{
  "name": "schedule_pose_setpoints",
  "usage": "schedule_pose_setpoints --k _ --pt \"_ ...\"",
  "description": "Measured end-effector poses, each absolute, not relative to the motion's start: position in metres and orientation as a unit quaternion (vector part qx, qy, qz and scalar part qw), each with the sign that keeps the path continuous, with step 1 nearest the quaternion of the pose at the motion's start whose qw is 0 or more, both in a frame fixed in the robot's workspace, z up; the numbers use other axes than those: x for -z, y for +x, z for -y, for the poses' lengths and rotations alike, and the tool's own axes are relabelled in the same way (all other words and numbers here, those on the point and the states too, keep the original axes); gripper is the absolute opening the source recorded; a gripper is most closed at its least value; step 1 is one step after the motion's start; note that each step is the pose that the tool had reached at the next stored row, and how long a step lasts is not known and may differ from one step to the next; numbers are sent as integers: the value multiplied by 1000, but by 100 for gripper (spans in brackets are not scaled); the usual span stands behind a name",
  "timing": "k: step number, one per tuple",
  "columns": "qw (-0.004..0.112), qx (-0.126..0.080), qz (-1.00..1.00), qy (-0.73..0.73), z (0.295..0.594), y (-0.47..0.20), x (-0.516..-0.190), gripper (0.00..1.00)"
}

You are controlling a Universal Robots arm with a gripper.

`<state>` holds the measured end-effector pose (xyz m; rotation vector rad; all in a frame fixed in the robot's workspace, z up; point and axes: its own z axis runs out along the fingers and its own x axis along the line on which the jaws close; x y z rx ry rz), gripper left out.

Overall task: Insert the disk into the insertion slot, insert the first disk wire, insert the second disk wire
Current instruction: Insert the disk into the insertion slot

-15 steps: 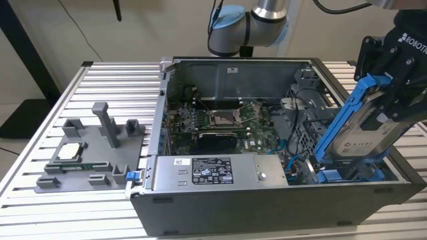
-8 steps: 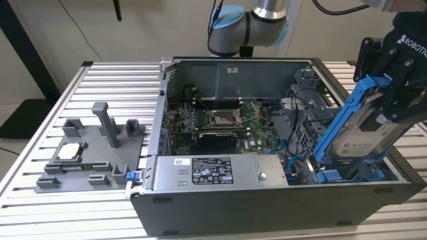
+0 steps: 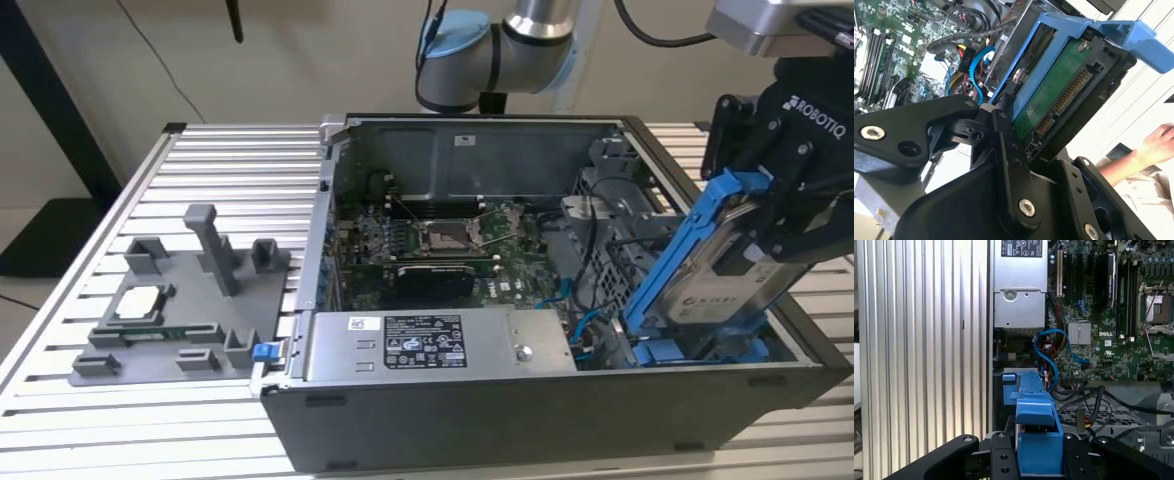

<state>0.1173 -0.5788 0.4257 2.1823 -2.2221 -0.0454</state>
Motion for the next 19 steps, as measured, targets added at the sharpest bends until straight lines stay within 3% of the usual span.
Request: schedule_pose_setpoints --k 19 --pt "14 15 713 701 579 119 -418 0"
